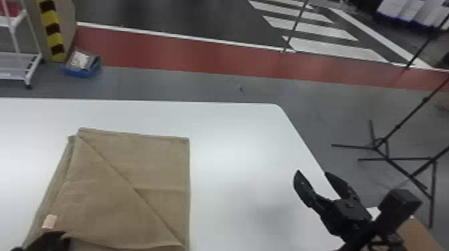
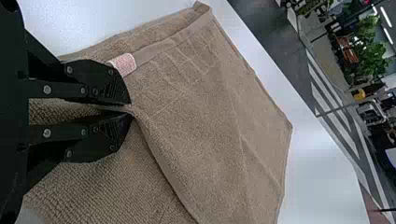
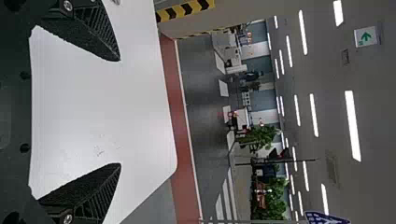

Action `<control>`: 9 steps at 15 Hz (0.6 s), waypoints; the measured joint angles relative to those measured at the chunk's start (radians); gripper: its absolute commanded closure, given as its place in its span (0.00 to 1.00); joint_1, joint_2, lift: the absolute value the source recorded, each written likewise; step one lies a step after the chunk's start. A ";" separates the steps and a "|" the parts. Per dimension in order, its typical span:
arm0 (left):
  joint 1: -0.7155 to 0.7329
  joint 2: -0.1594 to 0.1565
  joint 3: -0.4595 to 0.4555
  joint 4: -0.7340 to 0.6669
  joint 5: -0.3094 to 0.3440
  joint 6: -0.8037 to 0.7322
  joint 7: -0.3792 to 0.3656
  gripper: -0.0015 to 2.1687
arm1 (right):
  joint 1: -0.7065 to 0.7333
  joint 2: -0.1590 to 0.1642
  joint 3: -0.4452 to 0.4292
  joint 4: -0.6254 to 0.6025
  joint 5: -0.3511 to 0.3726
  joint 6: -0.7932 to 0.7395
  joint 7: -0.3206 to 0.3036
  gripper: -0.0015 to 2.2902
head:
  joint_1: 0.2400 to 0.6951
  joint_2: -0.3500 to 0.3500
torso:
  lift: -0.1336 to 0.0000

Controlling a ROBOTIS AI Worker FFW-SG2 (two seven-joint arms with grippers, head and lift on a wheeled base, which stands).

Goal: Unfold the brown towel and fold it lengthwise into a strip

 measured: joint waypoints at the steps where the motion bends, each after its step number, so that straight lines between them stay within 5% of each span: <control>1: 0.003 0.001 0.000 -0.011 0.007 -0.003 0.011 0.71 | -0.005 0.000 0.006 -0.002 0.008 0.003 0.000 0.03 | 1.00 0.05 | 0.10; 6: 0.013 0.012 -0.013 -0.081 0.039 -0.026 0.036 0.71 | -0.099 0.000 0.089 -0.038 0.150 0.161 0.000 0.03 | 1.00 0.11 | 0.10; 9: 0.013 0.025 -0.014 -0.104 0.050 -0.033 0.034 0.46 | -0.195 0.000 0.204 -0.038 0.282 0.313 0.000 0.03 | 1.00 0.21 | 0.10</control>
